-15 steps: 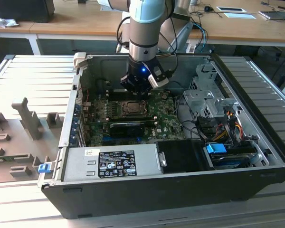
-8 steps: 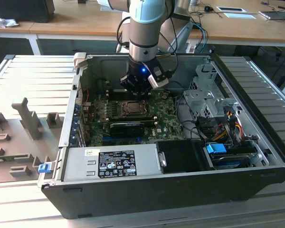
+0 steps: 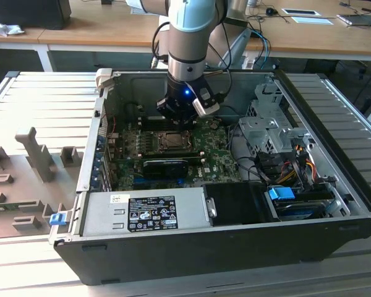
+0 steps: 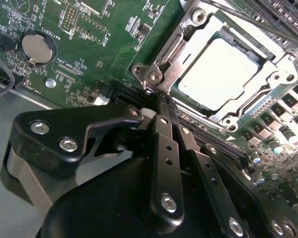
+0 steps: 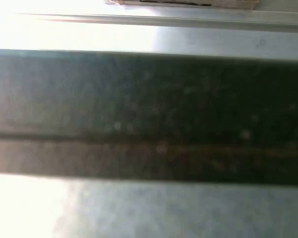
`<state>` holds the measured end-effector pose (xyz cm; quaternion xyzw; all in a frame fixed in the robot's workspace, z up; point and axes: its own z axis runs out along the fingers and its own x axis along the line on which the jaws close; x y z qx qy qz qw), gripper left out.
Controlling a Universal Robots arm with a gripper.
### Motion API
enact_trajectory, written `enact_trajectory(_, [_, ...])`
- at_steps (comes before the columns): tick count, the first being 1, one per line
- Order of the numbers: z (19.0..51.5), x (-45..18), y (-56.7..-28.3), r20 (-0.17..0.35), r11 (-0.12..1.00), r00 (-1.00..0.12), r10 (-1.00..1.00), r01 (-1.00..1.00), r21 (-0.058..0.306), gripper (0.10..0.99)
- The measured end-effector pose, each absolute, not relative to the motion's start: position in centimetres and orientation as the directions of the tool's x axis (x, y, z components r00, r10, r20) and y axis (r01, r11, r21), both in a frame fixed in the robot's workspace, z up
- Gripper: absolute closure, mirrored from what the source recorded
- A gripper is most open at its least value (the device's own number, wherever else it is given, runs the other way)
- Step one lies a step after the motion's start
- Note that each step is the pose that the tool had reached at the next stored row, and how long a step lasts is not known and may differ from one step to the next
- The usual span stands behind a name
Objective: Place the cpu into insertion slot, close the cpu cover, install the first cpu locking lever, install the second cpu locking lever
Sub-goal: 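Install the first cpu locking lever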
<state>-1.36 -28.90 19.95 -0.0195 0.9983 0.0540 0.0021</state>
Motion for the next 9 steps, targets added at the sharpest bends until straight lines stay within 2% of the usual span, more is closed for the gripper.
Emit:
enact_trajectory(3, [19.89, -1.36, -28.90, -0.008, 0.990, -0.999, -0.038, -0.039, 0.132, 0.980])
enact_trajectory(9, [20.51, -1.35, -28.89, -0.008, 0.990, -0.999, -0.038, -0.039, 0.135, 0.980])
